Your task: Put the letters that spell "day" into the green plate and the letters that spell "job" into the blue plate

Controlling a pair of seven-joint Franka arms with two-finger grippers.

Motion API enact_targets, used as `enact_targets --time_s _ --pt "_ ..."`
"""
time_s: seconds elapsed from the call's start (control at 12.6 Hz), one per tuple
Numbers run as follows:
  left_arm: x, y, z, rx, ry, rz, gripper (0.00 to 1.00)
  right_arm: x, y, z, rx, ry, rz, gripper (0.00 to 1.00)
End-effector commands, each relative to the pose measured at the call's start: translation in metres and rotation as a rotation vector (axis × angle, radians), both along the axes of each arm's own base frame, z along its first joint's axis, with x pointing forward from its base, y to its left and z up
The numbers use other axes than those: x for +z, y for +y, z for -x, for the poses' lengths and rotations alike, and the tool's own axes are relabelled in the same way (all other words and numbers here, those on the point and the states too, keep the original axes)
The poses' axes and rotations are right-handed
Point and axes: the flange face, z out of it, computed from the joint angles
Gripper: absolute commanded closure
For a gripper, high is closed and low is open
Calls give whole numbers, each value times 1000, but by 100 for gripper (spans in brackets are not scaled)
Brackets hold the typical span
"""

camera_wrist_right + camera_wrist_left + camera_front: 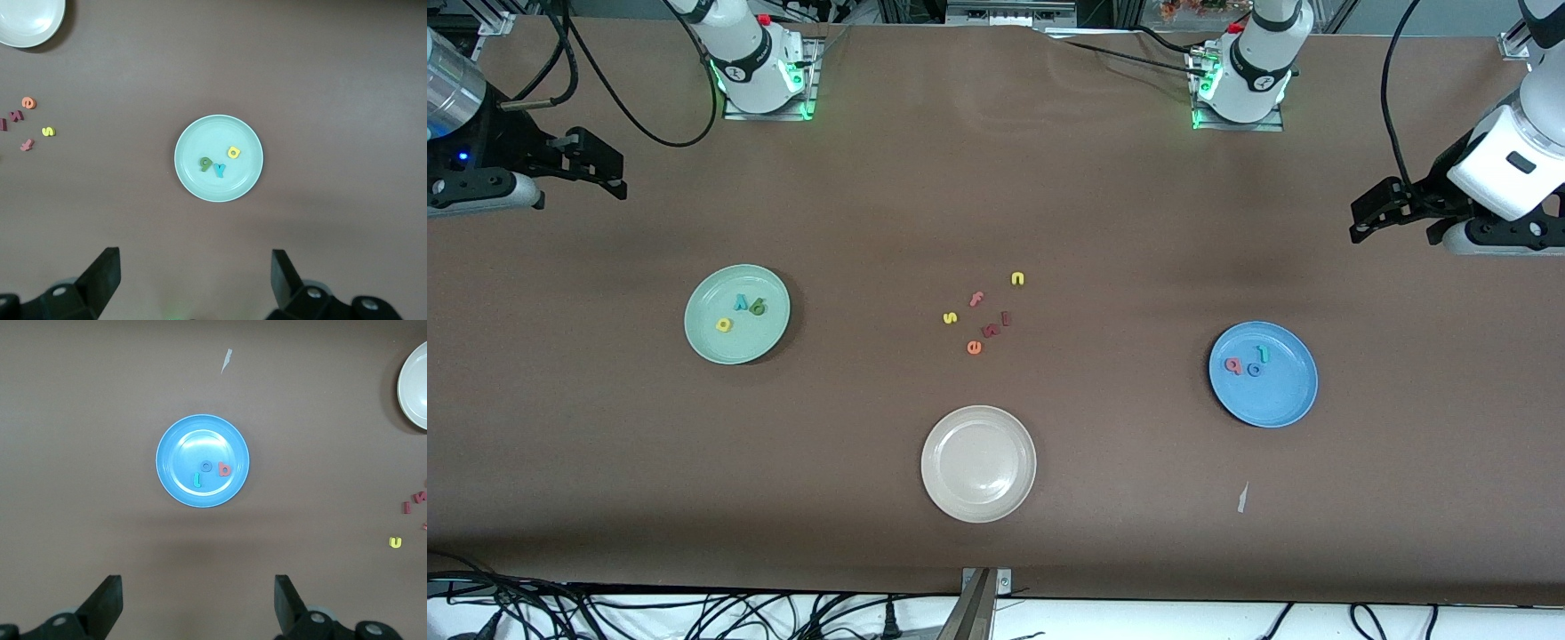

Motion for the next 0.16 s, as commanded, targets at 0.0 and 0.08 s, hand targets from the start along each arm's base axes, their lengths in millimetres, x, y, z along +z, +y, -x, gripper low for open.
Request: enact_targets --time_s 0.0,0.08 --pt "0 0 4 -15 6 -18 0 7 4 1 -5 3 -1 0" --pt "0 2 4 -13 8 -18 0 7 4 1 -5 4 -1 0"
